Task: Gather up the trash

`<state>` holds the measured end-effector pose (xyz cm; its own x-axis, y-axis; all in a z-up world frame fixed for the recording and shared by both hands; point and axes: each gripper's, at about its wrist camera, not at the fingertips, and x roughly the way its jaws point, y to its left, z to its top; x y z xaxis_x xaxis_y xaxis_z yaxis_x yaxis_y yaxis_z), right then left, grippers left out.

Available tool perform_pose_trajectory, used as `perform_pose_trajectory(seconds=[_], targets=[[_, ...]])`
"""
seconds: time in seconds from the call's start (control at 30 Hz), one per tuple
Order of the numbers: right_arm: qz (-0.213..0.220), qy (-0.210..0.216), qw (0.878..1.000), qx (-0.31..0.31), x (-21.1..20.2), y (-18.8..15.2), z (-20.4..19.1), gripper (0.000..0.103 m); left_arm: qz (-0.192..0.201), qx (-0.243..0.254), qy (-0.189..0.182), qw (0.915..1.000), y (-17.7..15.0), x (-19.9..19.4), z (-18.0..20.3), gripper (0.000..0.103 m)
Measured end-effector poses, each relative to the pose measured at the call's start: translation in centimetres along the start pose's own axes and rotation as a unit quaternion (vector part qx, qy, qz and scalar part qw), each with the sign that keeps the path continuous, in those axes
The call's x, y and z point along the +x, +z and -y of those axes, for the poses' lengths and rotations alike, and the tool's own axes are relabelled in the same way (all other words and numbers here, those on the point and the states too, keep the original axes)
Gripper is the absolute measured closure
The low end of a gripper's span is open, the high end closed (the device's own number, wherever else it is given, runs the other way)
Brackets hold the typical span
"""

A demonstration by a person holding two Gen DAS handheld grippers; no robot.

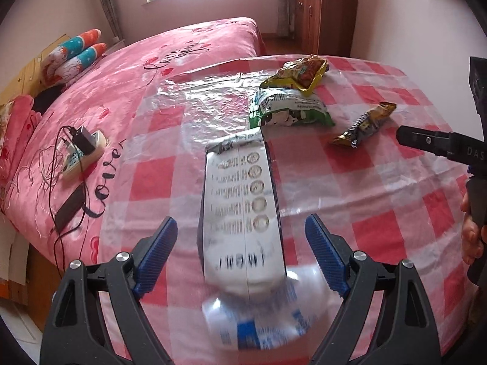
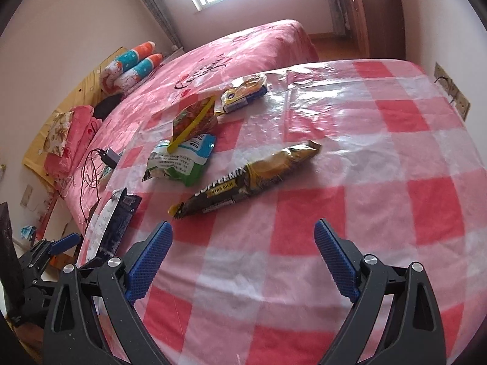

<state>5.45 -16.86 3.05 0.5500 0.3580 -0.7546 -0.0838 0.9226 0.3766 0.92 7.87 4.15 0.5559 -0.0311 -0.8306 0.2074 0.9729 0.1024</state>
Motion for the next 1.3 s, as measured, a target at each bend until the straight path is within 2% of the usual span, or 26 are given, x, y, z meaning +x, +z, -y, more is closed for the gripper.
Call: perform_pose_trajectory(seconds=[0.23,0.33,0.4,0.47,0.53,0.7,0.83,1.07,1.13,1.2,1.3], targets=[[-0.001,-0.027,1.0,-0.007,2.5,1.7,-0.6,0.01,-0.021,-0.001,-0.002,0.9998,1.1,2.3,-0.2,0.021],[0.001,-0.04,0.999,-0.015,3.3,2.5,-1.0,0.01,-0.028,-0.007,-0.002,0.9996,1.4,3.1,-0.3,0.029],[0.001,-0.049,0.999,-0.023,3.9,2.9,-1.3,0.01,-0.029,-0.008,-0.004,0.9995,1.4,3.4,-0.3,0.039],[0.002,-0.061,0.998,-0.035,4.4,3.1,-1.8,0.011,-0.028,-0.01,-0.006,0.9995,1.4,3.6,-0.3,0.04],[0.004,-0.081,0.995,-0.054,4.9,3.3,-2.5,0.018,-0.023,-0.01,-0.005,0.9997,1.4,3.6,-0.2,0.04],[0.01,-0.117,0.989,-0.095,5.8,3.0,-3.6,0.029,-0.012,-0.014,-0.011,0.9998,1.2,3.4,-0.1,0.04],[0.011,-0.116,0.987,-0.108,5.9,2.9,-4.0,0.046,-0.005,-0.011,-0.009,0.9999,1.0,3.2,0.1,0.04],[0.01,-0.108,0.987,-0.12,5.7,2.2,-4.4,0.054,0.004,-0.012,-0.004,0.9999,0.7,2.6,0.3,0.04],[0.008,-0.099,0.988,-0.12,5.4,2.0,-4.4,0.067,0.008,-0.012,-0.005,0.9999,0.6,2.3,0.3,0.04],[0.008,-0.1,0.987,-0.124,5.3,1.7,-4.5,0.073,0.011,-0.01,-0.004,0.9999,0.5,2.0,0.5,0.04],[0.007,-0.094,0.988,-0.123,4.9,1.3,-4.6,0.075,0.018,-0.005,-0.001,0.9998,0.5,1.5,0.9,0.04]])
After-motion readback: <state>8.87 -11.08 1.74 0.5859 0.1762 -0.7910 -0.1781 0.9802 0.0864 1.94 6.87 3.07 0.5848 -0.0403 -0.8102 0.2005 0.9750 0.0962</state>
